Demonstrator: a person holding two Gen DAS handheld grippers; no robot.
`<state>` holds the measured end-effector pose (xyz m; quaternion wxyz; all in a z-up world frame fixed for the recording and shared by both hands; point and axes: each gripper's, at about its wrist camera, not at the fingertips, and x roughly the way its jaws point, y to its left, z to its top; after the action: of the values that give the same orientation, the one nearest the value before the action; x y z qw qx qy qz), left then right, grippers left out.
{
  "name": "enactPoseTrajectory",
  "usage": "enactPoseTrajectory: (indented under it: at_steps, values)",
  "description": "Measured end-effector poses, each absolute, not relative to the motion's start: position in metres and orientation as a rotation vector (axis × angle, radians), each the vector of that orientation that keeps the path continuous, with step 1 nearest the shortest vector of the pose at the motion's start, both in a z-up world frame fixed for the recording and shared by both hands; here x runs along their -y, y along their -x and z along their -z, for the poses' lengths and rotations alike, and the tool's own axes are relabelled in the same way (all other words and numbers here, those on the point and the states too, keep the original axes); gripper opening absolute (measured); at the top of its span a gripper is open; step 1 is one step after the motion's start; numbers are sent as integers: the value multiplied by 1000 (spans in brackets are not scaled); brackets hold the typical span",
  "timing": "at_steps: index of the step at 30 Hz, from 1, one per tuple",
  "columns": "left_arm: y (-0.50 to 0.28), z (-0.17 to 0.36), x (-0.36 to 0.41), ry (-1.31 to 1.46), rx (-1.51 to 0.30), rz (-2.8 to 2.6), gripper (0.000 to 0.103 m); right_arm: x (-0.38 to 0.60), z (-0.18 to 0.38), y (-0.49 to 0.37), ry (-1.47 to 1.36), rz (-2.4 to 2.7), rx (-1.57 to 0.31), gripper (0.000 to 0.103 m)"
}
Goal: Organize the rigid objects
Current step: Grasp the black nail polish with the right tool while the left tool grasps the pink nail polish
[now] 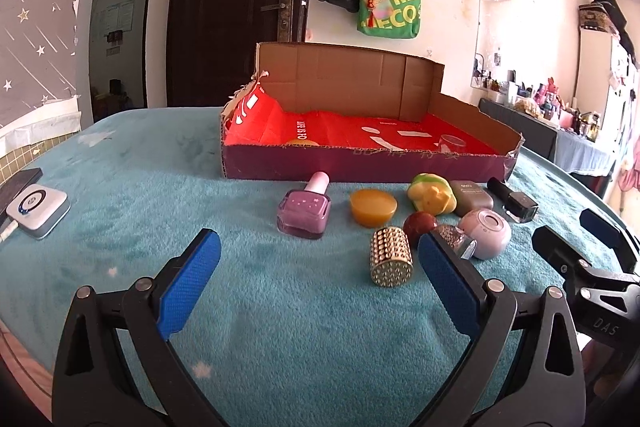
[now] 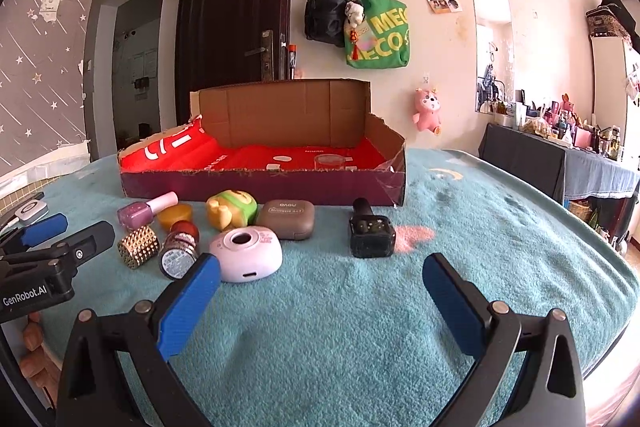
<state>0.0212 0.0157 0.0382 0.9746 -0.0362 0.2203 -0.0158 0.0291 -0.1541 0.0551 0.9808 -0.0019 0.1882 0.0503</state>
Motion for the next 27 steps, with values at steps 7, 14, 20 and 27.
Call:
enactPoseTrajectory:
  at_steps: [7,14,20,27]
  values:
    - [-41,-50,-15,32,-497,21,101,161,-70,-44,-11,-81,-385,103]
    - [-75,-56,-20,-15,-605,2,101,171,-82,-75,13,-36,-442,103]
    - [-101,-49,-29,-24,-730,-6,100,181,-80,-110,-12,-62,-610,103]
    - [-122,-42,-35,-66,-806,21,86,184,-74,-136,34,-61,-735,94]
